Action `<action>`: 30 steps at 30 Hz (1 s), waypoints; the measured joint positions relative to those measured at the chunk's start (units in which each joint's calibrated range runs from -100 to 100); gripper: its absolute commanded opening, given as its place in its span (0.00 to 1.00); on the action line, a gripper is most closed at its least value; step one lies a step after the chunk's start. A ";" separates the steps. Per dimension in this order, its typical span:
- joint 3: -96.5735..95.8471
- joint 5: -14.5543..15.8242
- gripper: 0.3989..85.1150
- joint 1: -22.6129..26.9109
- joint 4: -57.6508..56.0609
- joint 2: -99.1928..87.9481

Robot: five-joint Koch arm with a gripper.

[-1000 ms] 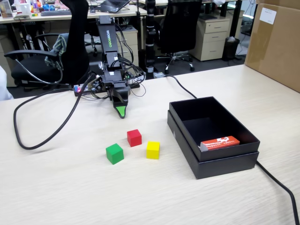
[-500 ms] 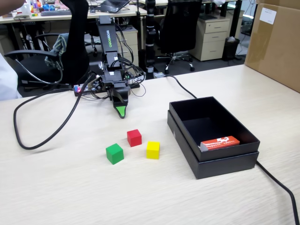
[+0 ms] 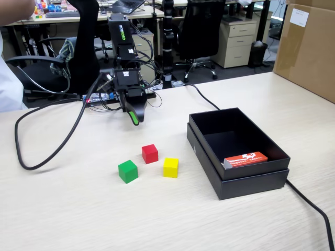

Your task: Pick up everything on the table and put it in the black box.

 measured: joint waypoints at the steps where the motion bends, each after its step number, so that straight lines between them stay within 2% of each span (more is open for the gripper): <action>1: 0.46 0.00 0.59 0.00 -0.23 0.26; 4: 10.22 0.93 0.58 0.10 -5.42 8.54; 6: 24.19 1.95 0.55 0.59 -10.76 20.06; 13: 43.09 3.37 0.55 1.81 -21.99 40.78; 30: 58.24 3.17 0.55 0.68 -24.78 70.03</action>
